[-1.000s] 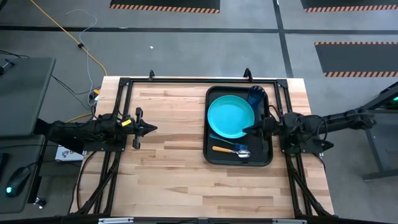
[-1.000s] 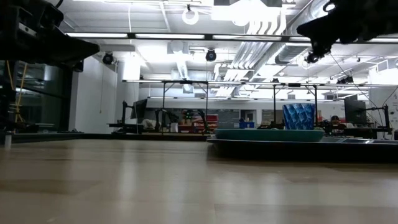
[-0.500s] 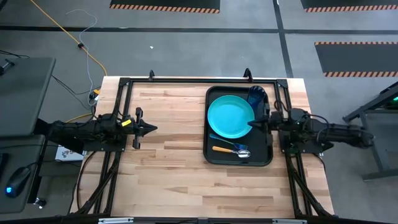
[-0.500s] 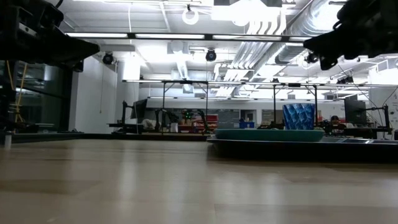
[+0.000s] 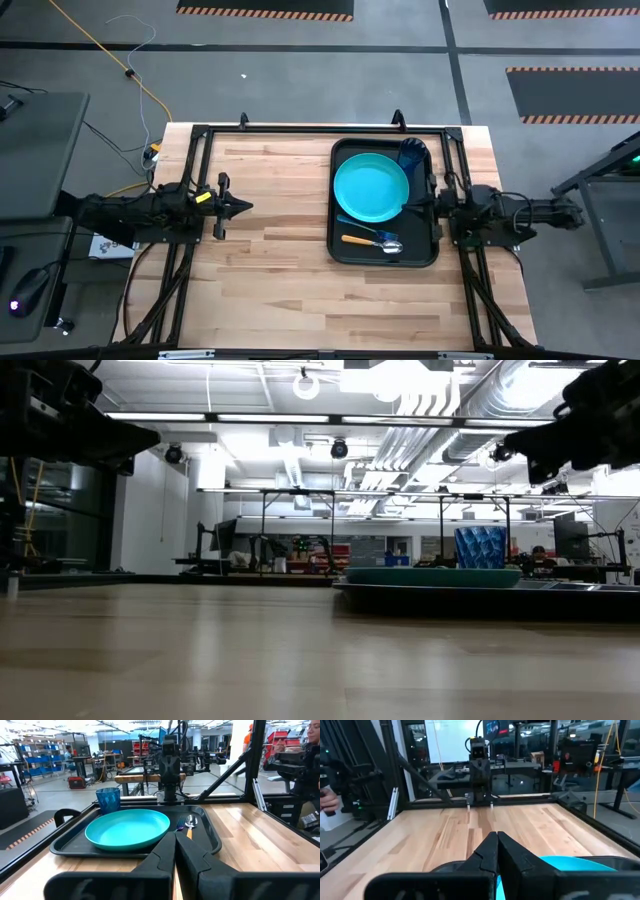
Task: Pick and place plate/cup/fork/spoon on tray
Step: Return to Home Position
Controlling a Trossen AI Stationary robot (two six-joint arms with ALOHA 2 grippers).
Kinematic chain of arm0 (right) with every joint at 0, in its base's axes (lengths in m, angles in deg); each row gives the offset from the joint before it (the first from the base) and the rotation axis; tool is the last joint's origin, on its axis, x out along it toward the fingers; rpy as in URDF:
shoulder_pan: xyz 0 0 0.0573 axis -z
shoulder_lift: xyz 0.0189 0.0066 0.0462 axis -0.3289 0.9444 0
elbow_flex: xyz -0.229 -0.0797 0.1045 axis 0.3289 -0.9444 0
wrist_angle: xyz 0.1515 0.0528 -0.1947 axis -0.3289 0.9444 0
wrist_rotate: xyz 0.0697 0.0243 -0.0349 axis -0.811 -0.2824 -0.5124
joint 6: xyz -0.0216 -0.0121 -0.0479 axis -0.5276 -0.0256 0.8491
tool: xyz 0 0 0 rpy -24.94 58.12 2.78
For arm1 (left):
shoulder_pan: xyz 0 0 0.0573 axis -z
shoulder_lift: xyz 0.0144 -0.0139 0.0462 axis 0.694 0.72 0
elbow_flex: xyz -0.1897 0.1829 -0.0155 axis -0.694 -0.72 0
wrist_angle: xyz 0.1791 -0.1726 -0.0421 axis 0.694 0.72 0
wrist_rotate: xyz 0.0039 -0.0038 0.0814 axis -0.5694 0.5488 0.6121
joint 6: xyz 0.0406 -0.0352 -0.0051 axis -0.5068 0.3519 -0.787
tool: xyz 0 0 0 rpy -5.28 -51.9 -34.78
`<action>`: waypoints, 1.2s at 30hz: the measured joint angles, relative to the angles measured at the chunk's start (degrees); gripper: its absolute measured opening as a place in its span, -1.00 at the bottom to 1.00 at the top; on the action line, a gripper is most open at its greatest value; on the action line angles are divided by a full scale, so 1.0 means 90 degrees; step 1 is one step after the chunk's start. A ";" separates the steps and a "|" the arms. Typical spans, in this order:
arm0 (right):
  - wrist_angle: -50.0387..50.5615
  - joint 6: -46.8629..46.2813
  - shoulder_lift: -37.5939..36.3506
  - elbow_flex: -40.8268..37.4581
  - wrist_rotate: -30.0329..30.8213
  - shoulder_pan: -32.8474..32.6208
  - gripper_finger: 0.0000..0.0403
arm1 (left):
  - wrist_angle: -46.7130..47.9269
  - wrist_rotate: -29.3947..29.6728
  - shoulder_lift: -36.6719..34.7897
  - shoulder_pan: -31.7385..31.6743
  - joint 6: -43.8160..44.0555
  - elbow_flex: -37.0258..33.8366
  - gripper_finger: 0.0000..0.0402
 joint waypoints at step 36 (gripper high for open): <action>-0.0028 -0.0070 -0.0153 -0.0130 0.0005 -0.0078 -1.00 | -0.0002 0.0002 0.0001 -0.0002 0.0001 0.0002 -1.00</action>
